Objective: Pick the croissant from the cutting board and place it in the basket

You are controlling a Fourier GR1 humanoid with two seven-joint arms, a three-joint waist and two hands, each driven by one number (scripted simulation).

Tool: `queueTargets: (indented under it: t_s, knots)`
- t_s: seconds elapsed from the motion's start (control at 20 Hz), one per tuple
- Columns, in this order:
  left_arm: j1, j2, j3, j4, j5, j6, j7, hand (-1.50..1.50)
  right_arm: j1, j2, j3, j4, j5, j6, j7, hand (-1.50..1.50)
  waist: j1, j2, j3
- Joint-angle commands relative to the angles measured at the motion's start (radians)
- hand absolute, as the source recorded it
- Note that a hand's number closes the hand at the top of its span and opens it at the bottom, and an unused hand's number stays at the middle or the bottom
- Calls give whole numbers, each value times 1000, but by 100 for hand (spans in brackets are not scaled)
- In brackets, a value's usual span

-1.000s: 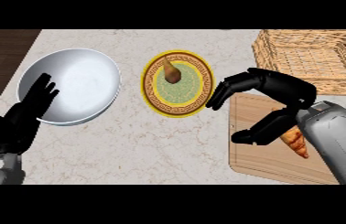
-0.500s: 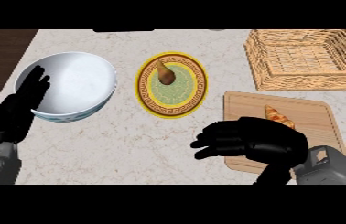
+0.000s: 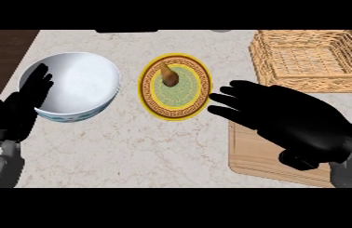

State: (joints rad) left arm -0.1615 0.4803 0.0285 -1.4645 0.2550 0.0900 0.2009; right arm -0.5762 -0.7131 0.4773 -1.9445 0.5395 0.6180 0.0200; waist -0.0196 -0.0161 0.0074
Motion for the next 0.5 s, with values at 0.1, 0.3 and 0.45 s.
queueTargets:
  t_s: [0.1,0.3,0.45]
  knots:
    - [-19,-47,-37,21,-1,-4,50,0,-166,-29,-48,36,-57,273,159,-150,20,13,-11]
    - [-15,-70,-35,54,-22,-4,0,0,-163,-54,-61,92,-116,406,155,-150,14,16,-9]
    - [15,-64,-23,19,-18,-15,4,0,-175,-120,-143,78,-202,514,125,-150,13,13,-9]
